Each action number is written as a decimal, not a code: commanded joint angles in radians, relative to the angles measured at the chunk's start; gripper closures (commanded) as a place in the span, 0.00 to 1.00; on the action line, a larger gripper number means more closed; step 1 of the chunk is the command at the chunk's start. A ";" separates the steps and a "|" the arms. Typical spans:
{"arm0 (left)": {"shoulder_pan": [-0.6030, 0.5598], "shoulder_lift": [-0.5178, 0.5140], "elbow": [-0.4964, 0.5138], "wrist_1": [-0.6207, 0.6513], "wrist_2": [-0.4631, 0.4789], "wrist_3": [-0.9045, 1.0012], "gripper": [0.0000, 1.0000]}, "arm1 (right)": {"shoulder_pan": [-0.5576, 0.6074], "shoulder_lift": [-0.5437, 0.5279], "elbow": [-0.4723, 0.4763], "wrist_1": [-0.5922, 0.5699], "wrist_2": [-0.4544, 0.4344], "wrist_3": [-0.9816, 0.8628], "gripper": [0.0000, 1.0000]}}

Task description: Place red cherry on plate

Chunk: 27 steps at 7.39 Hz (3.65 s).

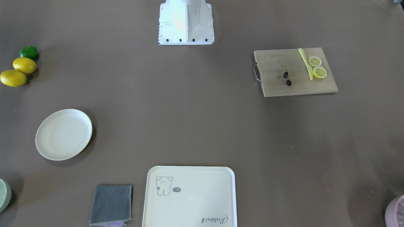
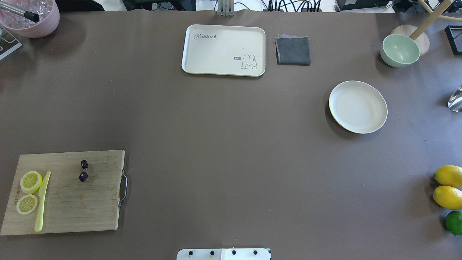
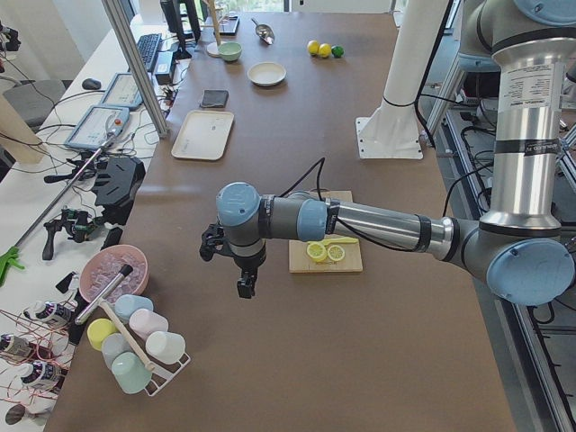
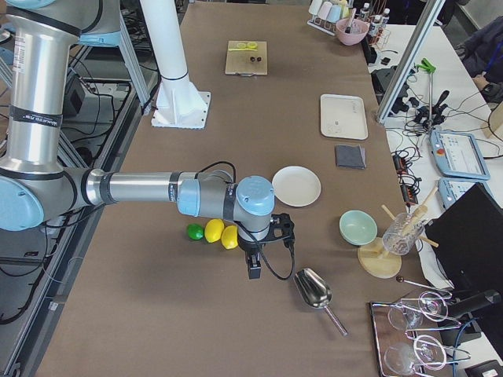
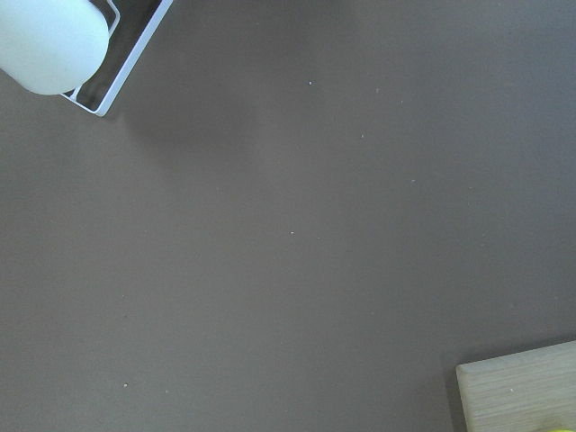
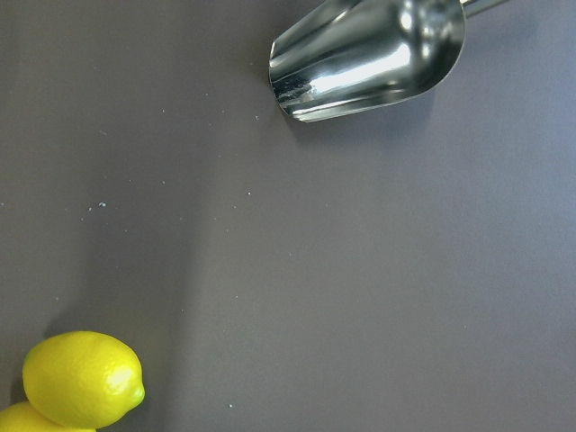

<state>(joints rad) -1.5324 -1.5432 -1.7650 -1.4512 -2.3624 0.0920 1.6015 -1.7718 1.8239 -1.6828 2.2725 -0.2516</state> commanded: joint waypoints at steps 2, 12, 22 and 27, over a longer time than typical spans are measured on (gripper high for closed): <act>0.002 0.035 -0.049 -0.002 0.002 -0.003 0.02 | 0.000 0.000 0.000 0.000 0.001 0.000 0.00; -0.104 -0.031 -0.064 -0.255 -0.015 -0.043 0.02 | -0.058 0.082 0.006 0.397 0.104 0.376 0.00; -0.038 -0.017 -0.002 -0.428 -0.078 -0.255 0.02 | -0.701 0.187 -0.288 1.025 -0.265 1.365 0.43; -0.038 -0.017 0.001 -0.428 -0.078 -0.253 0.02 | -0.704 0.233 -0.278 1.023 -0.280 1.451 1.00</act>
<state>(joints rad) -1.5708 -1.5601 -1.7644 -1.8791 -2.4406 -0.1611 0.8976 -1.5531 1.5400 -0.6585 2.0023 1.1873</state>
